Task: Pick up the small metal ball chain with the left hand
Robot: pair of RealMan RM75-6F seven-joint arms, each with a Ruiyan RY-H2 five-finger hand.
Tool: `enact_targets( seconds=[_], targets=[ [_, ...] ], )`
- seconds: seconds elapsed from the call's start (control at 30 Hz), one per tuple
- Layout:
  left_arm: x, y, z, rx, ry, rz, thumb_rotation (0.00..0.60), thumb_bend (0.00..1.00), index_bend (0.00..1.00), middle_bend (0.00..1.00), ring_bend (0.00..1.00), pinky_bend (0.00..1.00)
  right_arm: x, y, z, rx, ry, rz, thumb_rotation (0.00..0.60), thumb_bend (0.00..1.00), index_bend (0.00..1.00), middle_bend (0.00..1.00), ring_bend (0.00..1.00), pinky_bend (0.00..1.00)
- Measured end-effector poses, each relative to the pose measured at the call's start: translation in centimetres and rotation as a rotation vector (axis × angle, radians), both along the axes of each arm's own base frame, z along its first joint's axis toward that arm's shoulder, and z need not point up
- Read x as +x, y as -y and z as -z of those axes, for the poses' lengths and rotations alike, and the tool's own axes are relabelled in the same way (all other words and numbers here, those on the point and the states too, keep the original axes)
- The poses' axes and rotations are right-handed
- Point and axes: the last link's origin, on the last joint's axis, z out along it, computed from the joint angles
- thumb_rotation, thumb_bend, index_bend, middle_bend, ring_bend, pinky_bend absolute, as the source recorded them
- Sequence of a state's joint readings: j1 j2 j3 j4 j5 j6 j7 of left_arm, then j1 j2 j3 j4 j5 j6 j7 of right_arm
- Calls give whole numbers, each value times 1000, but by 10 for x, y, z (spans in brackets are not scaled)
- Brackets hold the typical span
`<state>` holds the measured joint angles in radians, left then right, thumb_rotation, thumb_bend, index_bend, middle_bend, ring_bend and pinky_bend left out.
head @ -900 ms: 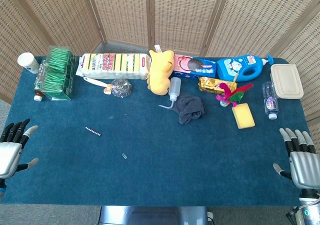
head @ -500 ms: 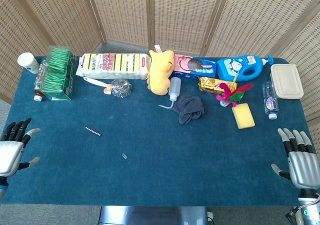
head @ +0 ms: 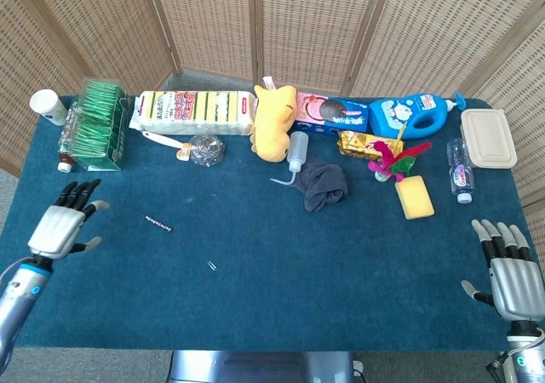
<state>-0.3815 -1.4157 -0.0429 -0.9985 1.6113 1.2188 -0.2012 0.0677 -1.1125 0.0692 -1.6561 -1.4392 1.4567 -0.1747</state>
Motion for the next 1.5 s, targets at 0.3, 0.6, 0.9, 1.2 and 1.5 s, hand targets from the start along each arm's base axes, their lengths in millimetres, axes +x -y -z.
enact_targets(
  seconds=[0.3, 0.6, 0.9, 1.2, 1.5],
  targets=[
    [12, -22, 22, -50, -27, -6, 600, 531, 351, 0, 0, 0, -1, 1, 1, 5, -6, 11, 600, 2, 0, 0, 0, 0],
    [23, -33, 34, -68, -75, 3, 600, 590, 373, 0, 0, 0, -2, 2, 2, 11, -2, 17, 600, 2, 0, 0, 0, 0],
    [29, -37, 52, -81, -75, 5, 600, 588, 397, 0, 0, 0, -3, 3, 2, 12, 0, 22, 600, 3, 0, 0, 0, 0],
    [33, -43, 60, -83, -111, 6, 600, 588, 427, 0, 0, 0, -3, 3, 3, 14, 3, 24, 600, 3, 0, 0, 0, 0],
    [37, -46, 70, -84, -121, 2, 600, 587, 427, 3, 0, 0, -3, 4, 2, 13, 3, 26, 600, 3, 0, 0, 0, 0]
  ],
)
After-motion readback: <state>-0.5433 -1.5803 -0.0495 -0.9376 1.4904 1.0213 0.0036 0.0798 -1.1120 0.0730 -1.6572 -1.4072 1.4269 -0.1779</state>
